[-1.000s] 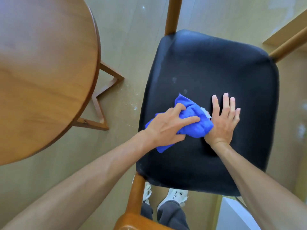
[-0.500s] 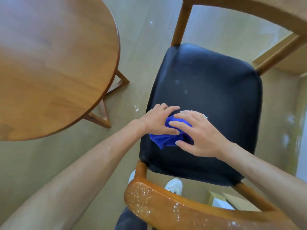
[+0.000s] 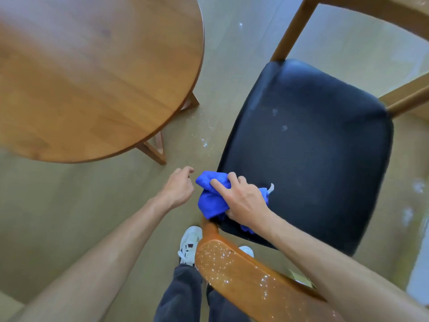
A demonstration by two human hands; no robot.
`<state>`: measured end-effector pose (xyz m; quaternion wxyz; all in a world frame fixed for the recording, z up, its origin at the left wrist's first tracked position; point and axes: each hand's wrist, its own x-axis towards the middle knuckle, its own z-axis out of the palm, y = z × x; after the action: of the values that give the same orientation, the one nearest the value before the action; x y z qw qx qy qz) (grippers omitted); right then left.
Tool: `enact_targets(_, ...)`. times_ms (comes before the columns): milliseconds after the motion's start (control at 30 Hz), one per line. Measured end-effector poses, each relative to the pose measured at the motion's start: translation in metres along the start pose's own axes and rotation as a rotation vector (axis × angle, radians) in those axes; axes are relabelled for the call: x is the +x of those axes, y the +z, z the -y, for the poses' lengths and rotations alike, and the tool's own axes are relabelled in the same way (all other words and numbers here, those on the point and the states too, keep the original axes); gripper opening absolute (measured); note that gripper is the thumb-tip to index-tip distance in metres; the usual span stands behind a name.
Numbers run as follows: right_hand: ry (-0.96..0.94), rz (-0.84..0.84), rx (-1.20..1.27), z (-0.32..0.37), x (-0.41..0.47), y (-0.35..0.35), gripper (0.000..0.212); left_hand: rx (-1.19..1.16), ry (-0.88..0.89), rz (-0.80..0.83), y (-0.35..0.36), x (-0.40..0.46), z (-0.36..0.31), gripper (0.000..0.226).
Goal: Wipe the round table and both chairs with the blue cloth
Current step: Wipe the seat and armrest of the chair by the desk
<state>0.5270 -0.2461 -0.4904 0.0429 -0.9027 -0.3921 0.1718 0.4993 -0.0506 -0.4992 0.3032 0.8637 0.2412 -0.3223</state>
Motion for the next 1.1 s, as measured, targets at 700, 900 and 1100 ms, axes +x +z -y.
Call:
enact_targets(700, -0.707, 0.259, -0.21, -0.08, -0.128, 0.009, 0.045, -0.077, -0.04, -0.055, -0.022, 0.013, -0.031, 0.037)
enact_targets(900, -0.452, 0.085, -0.067, -0.038, -0.077, 0.003, 0.054, -0.063, -0.022, -0.062, -0.024, 0.016, -0.033, 0.037)
enact_targets(1100, -0.501, 0.139, -0.206, -0.03, -0.068, 0.014, 0.058, 0.007, -0.003, -0.082, -0.019, 0.014, -0.018, 0.036)
